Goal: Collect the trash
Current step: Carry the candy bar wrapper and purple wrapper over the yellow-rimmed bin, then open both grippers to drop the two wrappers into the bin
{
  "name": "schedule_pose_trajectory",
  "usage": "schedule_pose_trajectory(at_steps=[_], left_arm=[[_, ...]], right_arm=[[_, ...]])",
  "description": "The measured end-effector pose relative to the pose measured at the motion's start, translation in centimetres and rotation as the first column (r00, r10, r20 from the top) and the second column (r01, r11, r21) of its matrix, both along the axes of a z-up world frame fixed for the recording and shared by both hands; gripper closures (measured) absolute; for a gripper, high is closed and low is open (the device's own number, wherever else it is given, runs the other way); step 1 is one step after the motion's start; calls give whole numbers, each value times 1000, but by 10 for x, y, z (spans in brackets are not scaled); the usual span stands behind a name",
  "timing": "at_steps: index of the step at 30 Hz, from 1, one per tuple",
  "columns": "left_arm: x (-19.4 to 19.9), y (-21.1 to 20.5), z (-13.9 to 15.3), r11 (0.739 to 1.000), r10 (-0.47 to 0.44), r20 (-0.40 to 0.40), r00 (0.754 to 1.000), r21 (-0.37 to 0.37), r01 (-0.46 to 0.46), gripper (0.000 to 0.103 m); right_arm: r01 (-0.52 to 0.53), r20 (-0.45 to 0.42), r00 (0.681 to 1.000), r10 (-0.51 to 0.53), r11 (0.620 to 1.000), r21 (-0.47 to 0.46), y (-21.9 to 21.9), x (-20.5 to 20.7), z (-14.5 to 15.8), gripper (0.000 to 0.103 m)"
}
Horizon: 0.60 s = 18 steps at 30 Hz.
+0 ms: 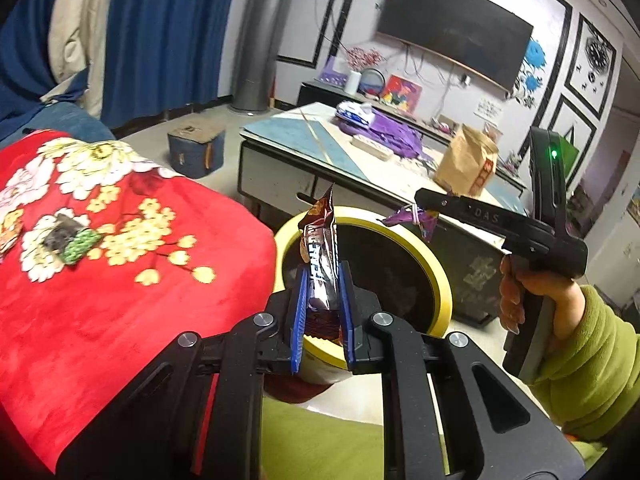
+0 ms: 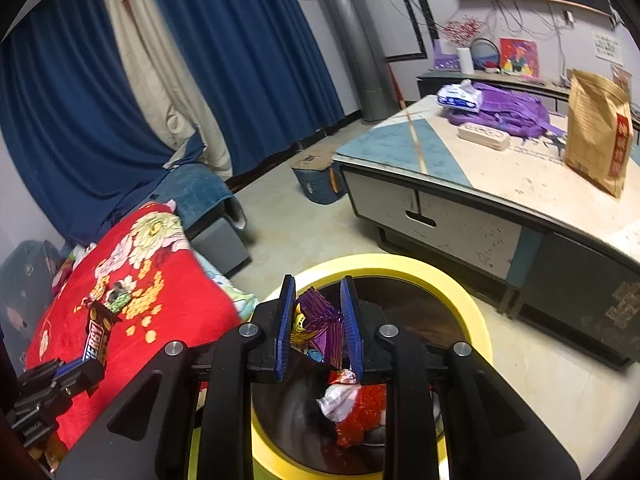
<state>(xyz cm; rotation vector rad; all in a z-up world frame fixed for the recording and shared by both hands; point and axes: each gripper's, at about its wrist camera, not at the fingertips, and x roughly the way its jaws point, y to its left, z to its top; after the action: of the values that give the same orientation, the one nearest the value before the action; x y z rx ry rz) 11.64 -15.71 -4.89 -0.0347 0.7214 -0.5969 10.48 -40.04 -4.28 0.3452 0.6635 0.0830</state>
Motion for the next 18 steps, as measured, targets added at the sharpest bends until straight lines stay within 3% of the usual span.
schedule_pose_trajectory(at_steps=[12,15,18], left_arm=[[14,-55,-25,988,-119,-45,992,90,123,93],[23,-63,-31,985,-134,-62,989,99,140,92],[32,-73,-35,981,-148,-66,987,117,155,90]], right_arm=[[62,-50,997,-58,995,75,-28,5,-19,78],[78,-66,995,-70,988,131,-37,6,-23,71],[99,-74,993,-87,979,179,-47,6,-27,58]])
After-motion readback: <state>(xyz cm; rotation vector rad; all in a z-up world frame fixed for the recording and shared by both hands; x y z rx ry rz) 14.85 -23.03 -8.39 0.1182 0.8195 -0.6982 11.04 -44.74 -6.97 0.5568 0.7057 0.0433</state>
